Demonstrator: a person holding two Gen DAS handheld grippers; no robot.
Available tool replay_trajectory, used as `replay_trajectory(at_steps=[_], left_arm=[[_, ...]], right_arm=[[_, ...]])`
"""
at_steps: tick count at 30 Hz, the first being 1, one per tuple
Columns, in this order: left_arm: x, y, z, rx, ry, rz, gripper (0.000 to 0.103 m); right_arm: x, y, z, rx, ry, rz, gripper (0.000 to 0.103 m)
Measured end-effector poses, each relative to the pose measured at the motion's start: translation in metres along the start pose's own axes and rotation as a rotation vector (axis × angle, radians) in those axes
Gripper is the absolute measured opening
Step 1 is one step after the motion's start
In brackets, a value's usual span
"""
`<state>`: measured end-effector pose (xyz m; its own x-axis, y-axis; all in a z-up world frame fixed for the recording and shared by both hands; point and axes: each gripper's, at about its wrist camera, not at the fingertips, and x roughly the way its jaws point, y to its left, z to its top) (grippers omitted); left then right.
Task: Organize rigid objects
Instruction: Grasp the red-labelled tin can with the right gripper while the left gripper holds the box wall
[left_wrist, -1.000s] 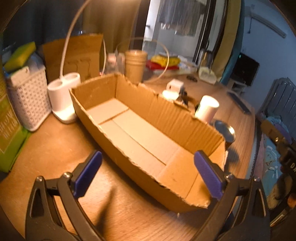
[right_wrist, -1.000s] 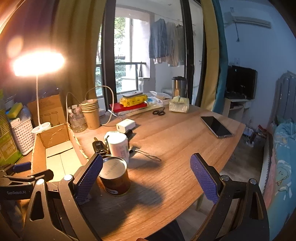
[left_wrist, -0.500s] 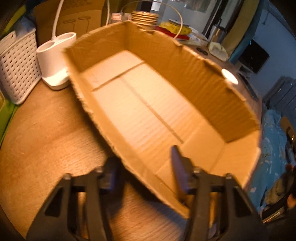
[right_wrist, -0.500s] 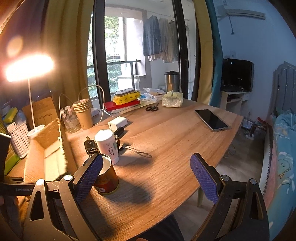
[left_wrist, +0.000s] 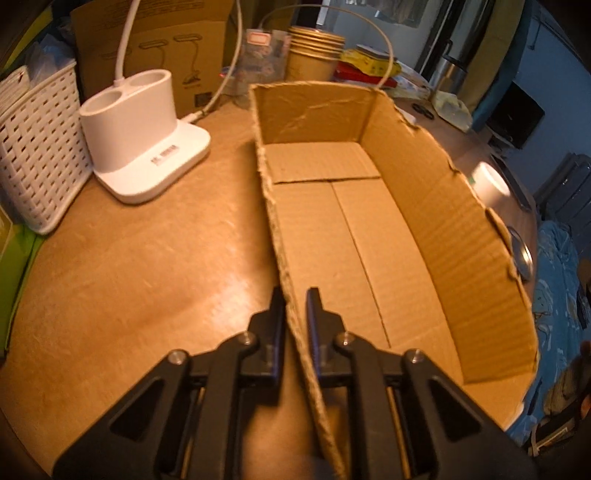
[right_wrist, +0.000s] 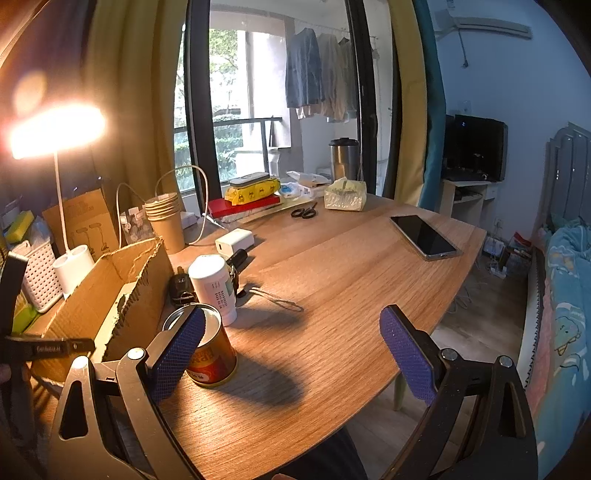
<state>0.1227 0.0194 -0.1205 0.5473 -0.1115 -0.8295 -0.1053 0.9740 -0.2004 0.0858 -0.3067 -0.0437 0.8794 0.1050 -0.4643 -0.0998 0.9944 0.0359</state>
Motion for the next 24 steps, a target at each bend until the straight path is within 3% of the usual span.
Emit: replay_trajectory(at_steps=[5,9,11,12,15,16,21,24], left_arm=[[0.007,0.012,0.023,-0.039,-0.011,-0.011,0.011],[0.001,0.011,0.023,-0.036,-0.003,-0.022,0.023],[-0.006,0.008,0.017,-0.022,-0.014,-0.019,0.024],[-0.009,0.006,0.015,-0.016,-0.017,-0.015,0.027],[-0.019,0.002,0.008,-0.006,-0.033,-0.029,0.049],[-0.021,0.001,0.006,-0.001,-0.036,-0.032,0.051],[-0.016,-0.004,-0.005,0.070,-0.050,-0.008,0.049],[-0.013,-0.002,-0.006,0.067,-0.052,-0.029,0.036]], right_arm=[[0.001,0.004,-0.001,-0.011,0.005,0.007,0.097],[0.001,0.004,-0.001,-0.014,0.005,0.003,0.097],[0.002,0.004,-0.001,-0.012,0.007,0.003,0.097],[0.002,0.004,-0.001,-0.013,0.007,0.003,0.097],[0.004,0.006,-0.002,-0.018,0.016,0.010,0.097],[0.005,0.007,-0.002,-0.022,0.019,0.013,0.097],[0.011,0.014,-0.006,-0.040,0.035,0.040,0.097],[0.018,0.021,-0.010,-0.057,0.058,0.067,0.097]])
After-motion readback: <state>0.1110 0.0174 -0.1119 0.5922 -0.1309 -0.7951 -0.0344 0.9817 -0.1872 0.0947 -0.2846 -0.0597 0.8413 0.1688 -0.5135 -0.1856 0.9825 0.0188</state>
